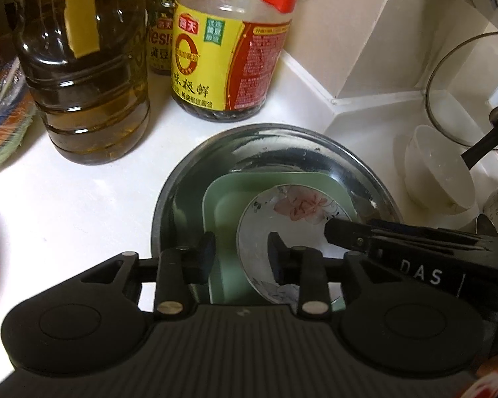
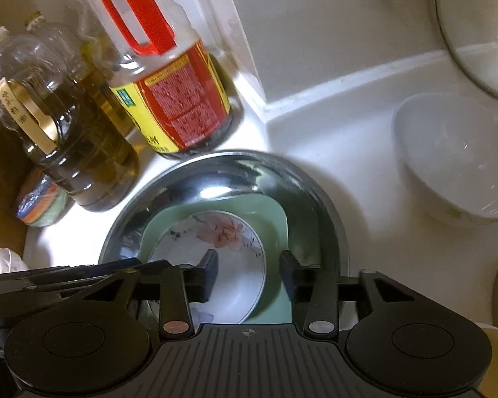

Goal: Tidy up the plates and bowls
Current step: 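Lower the saucer onto the green plate and open the right tool, then raise the right tool up and away from the basin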

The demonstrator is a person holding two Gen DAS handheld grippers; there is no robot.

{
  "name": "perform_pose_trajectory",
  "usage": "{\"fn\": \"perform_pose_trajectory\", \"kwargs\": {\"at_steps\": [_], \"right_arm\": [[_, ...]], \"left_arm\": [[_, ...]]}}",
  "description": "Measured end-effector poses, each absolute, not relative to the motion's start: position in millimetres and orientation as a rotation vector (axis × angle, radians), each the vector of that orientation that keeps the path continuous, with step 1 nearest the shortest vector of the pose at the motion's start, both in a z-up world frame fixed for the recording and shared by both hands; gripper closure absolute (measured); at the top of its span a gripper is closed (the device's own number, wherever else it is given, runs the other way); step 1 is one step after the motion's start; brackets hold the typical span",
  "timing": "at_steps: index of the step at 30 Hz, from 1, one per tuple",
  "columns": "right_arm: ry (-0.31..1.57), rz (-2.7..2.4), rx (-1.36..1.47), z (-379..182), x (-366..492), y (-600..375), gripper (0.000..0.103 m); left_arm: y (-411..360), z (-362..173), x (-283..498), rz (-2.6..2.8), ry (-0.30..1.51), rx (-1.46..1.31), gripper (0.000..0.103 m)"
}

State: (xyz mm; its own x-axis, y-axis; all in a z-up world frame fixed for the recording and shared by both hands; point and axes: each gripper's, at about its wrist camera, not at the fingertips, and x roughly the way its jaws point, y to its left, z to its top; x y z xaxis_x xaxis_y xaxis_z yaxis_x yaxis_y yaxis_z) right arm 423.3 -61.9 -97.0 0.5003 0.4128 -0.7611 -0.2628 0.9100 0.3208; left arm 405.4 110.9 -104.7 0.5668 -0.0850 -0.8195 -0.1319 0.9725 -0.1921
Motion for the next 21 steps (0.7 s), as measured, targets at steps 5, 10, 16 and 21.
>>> {"fn": "perform_pose_trajectory", "kwargs": {"at_steps": [5,10,16,21], "right_arm": [[0.947,0.405,0.189,-88.1,419.5,-66.8,0.053],[0.925,0.399,0.198,-78.4,412.7,-69.6,0.052],[0.901,0.393,0.211,-67.1,397.7,-72.9,0.05],[0.856,0.376,0.225,-52.6,376.6,-75.2,0.049]], "left_arm": [[112.3,-94.4,397.3,0.022,0.95,-0.248,0.071],[112.3,-85.4,390.3,0.017,0.933,-0.25,0.071],[115.1,-72.8,376.1,0.003,0.913,-0.246,0.071],[117.5,-60.6,359.6,-0.024,0.887,-0.231,0.071]]}}
